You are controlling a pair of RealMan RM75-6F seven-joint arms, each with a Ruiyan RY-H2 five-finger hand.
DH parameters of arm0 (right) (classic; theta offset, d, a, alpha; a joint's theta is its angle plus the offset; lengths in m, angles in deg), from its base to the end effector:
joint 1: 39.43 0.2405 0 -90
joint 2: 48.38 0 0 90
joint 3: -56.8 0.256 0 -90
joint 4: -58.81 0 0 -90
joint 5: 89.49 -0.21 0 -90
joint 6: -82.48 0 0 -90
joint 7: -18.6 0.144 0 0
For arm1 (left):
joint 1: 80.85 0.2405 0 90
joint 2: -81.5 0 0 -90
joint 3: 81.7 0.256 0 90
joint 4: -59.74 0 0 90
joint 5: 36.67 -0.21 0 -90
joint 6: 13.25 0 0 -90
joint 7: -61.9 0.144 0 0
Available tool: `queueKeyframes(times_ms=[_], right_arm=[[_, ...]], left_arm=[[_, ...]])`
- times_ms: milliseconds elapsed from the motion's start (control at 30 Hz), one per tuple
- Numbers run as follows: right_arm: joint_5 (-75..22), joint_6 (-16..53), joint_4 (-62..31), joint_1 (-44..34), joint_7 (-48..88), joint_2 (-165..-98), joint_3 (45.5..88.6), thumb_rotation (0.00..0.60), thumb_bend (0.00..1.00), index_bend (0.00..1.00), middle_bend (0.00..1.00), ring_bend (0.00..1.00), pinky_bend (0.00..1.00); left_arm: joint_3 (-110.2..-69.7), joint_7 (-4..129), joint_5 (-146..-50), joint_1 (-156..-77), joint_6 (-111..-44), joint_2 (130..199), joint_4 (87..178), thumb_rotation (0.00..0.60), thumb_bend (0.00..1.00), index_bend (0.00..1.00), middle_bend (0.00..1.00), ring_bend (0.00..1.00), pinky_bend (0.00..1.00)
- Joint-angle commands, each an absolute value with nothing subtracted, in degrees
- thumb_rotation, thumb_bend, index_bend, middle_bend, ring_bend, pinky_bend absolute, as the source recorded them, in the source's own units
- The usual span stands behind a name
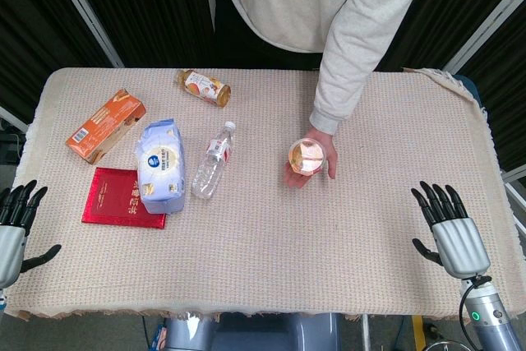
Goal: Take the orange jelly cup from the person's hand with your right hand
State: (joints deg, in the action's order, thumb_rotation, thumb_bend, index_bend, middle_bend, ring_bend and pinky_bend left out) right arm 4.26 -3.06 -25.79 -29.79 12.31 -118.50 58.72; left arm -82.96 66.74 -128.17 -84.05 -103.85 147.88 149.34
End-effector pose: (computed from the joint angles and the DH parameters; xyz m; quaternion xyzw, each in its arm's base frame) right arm -0.2952 -0.2029 0.1282 0.6710 -0.2885 0.3922 0.5593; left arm -0.3059 0.1658 0.1540 -0.6190 -0.3277 -0.3910 0.5972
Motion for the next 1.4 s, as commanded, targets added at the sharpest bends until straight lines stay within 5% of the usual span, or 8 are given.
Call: queueKeyframes(times_ms=[33,1067,1267,1400], right_arm=[[4.32,-3.11,-25.8,-29.81,12.43,-118.43,58.69,0.6,0.14,0.04,0.0,0.0,0.0],[2.59,-2.0,-27.91,-29.4,12.36,-118.22,59.62,0.6,0.13,0.04,0.0,0.0,0.0],[-1.12,4.21,-36.7,-24.44,5.23,-117.65,63.76,0.6,0.13,0.04,0.0,0.0,0.0],[-13.22,13.89,-46.93,-18.79,-1.76,-116.4,69.07,0.6,0.13,0.05,0.0,0.0,0.0]], left_arm=[[-82.94,66.84,-128.29,-84.01,-104.0,147.89,149.36,0.6,0.08,0.0,0.0,0.0,0.0],[-83.03,66.93,-128.4,-84.03,-104.26,147.87,149.4,0.6,0.08,0.0,0.0,0.0,0.0],[-82.98,66.97,-128.82,-84.08,-104.46,147.96,149.44,0.6,0.08,0.0,0.0,0.0,0.0],[-83.03,66.72,-128.99,-84.19,-104.51,148.17,149.22,0.6,0.08,0.0,0.0,0.0,0.0]])
